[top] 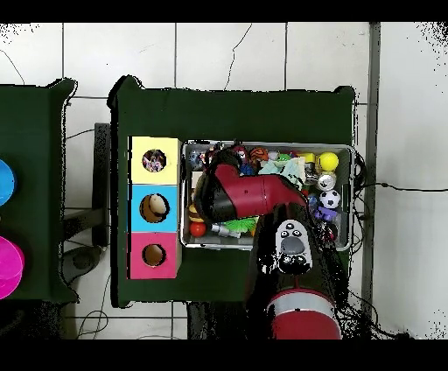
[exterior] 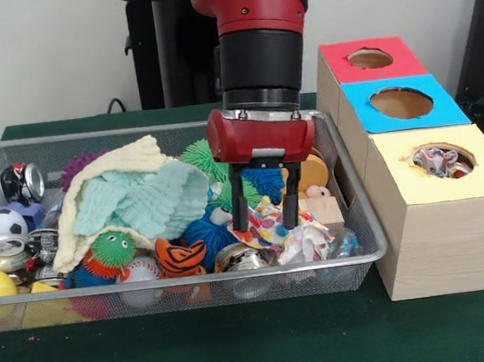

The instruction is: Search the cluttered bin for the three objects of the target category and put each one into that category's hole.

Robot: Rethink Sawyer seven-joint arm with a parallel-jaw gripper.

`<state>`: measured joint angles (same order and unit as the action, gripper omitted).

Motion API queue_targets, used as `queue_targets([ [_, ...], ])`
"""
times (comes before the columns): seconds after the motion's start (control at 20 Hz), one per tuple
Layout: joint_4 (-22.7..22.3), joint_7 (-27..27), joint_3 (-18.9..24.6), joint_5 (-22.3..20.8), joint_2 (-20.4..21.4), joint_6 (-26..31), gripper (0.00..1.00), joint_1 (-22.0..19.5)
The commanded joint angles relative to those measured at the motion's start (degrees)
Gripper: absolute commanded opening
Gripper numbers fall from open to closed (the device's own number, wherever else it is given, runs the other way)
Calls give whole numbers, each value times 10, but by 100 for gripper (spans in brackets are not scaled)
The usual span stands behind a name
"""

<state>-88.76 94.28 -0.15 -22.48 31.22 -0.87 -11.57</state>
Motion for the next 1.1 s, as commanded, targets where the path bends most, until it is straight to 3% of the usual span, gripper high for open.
queue_targets([
  [0.05, -39, 89, 35, 19, -31, 31, 100, 1],
  [0.25, -37, 111, -14, 35, -52, 23, 100, 35],
  [0.85, -38, 107, -45, 58, -83, 30, 100, 50],
  [1.1, -27, 118, -93, 75, -100, 26, 100, 72],
])
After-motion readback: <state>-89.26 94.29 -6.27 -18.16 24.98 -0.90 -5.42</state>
